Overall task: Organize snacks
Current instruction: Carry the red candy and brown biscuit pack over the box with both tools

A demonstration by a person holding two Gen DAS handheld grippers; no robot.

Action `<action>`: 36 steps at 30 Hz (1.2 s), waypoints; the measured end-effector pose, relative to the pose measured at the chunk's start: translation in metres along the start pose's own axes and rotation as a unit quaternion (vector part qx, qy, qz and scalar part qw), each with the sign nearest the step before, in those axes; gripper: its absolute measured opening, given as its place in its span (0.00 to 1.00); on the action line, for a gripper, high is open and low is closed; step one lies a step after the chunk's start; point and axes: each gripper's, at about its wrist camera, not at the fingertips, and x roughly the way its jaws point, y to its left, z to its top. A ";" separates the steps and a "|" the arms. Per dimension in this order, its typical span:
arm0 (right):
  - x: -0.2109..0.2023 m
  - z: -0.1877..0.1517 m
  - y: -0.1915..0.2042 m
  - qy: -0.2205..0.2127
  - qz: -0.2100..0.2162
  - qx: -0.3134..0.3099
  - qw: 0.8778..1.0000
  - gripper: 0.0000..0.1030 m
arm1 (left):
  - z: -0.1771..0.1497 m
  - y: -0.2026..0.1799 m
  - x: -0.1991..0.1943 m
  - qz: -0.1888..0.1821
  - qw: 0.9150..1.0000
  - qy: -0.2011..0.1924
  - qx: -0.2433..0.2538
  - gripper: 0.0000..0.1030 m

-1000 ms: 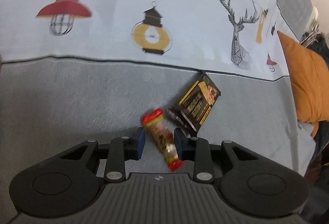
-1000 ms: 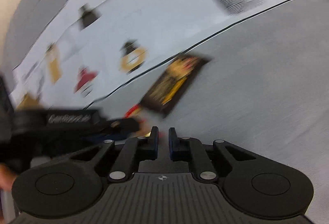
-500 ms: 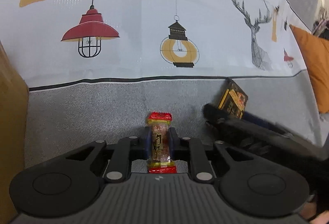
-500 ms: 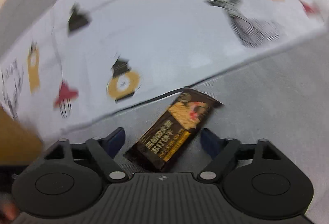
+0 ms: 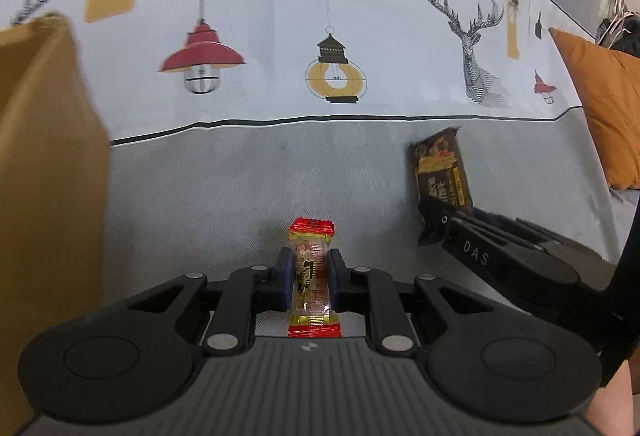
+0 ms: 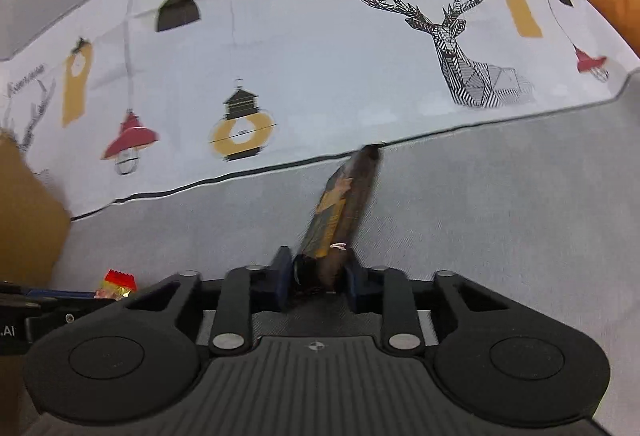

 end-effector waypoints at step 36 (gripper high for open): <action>-0.308 0.000 0.265 -0.218 0.173 -0.193 0.941 0.17 | -0.088 0.115 -0.372 0.084 0.945 -0.316 0.020 0.18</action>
